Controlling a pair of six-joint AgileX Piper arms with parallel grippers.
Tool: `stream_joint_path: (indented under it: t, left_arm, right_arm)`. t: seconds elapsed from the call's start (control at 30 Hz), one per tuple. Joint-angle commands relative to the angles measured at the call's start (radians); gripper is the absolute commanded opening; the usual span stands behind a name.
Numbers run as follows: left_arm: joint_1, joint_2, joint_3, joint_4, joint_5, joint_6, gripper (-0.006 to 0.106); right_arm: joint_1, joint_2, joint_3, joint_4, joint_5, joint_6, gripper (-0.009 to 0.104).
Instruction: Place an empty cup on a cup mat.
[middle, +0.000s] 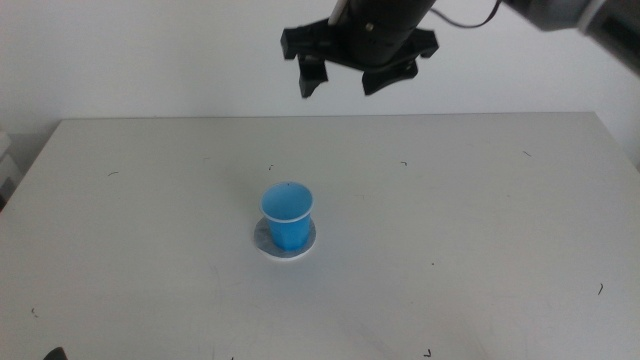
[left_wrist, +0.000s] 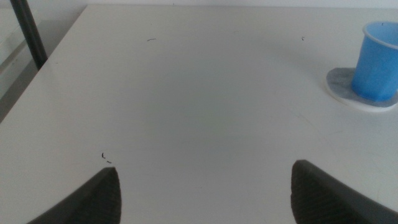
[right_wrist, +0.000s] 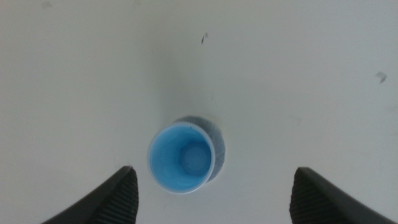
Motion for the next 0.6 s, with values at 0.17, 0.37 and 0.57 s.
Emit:
stream_joint_path:
  t: [0.17, 0.37, 0.57]
  left_arm:
    - [0.001, -0.012, -0.006, 0.000, -0.067, -0.011, 0.105]
    - [0.001, -0.012, -0.006, 0.000, -0.067, -0.011, 0.105]
    - [0.001, -0.012, -0.006, 0.000, -0.067, -0.011, 0.105]
  right_arm:
    - [-0.048, -0.278, -0.028, -0.114, 0.020, -0.019, 0.062]
    - [-0.128, -0.442, -0.007, -0.156, 0.046, -0.023, 0.062]
    - [-0.234, -0.655, 0.208, -0.187, 0.003, -0.025, 0.062]
